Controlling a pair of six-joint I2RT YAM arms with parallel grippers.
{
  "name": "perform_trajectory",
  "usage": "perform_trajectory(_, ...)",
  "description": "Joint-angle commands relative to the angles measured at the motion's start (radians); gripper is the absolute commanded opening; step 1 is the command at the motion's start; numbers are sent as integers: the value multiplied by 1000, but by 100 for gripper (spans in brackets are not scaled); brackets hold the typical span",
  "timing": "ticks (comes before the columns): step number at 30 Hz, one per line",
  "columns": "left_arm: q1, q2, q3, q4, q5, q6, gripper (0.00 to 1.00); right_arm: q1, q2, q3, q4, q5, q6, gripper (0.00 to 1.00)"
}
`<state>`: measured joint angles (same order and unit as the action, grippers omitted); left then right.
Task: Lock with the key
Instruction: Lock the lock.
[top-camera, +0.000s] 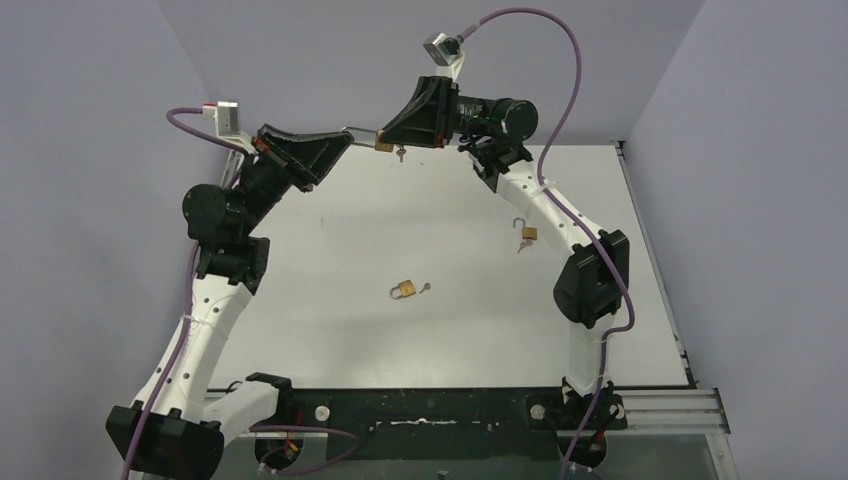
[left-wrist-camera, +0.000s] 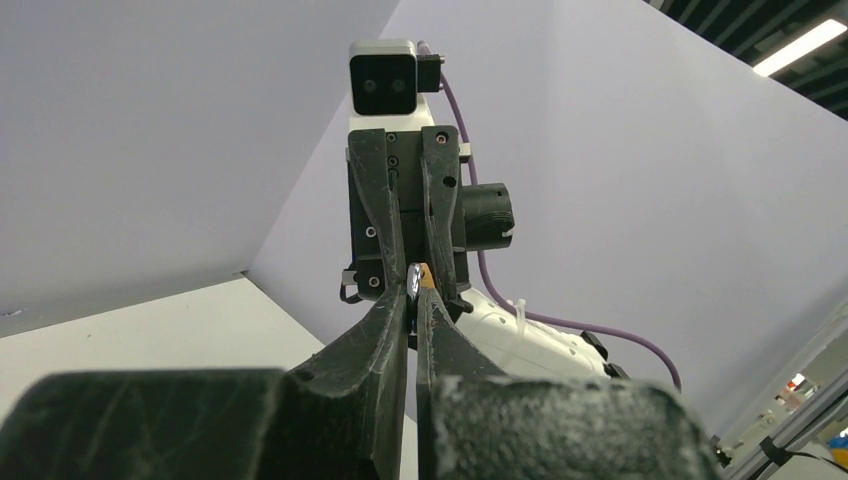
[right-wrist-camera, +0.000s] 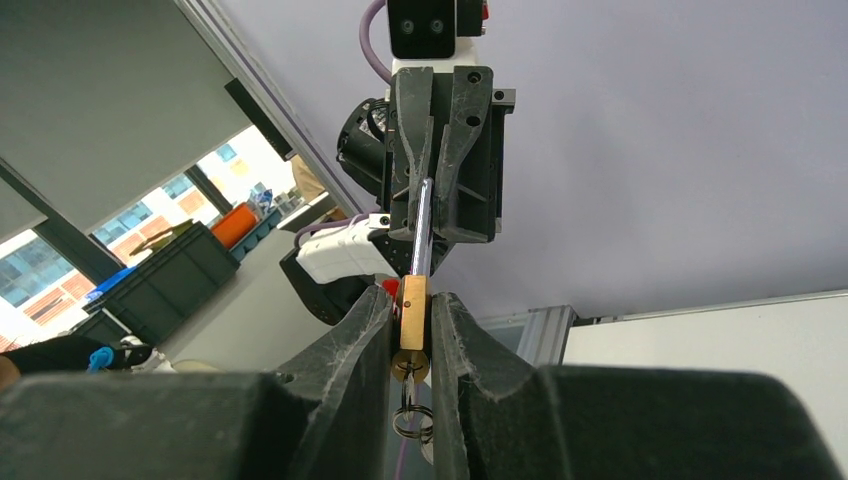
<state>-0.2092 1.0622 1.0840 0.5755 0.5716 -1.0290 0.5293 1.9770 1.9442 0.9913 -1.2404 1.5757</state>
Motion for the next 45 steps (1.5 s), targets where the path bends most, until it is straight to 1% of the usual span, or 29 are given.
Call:
perform_trajectory(1, -24, 1, 35, -28, -46, -1, 0, -5, -40, 36, 70, 23, -9, 0)
perform_trajectory(6, -62, -6, 34, -82, -70, 59, 0, 0, -46, 38, 64, 24, -14, 0)
perform_trajectory(26, -127, 46, 55, -124, -114, 132, 0, 44, -55, 31, 43, 15, -38, 0)
perform_trajectory(37, -177, 61, 17, -125, -138, 127, 0, 66, -39, 80, 21, 16, -52, 0)
perform_trajectory(45, -242, 57, -54, -120, -179, 153, 0, 71, -3, 170, 17, 41, -37, 0)
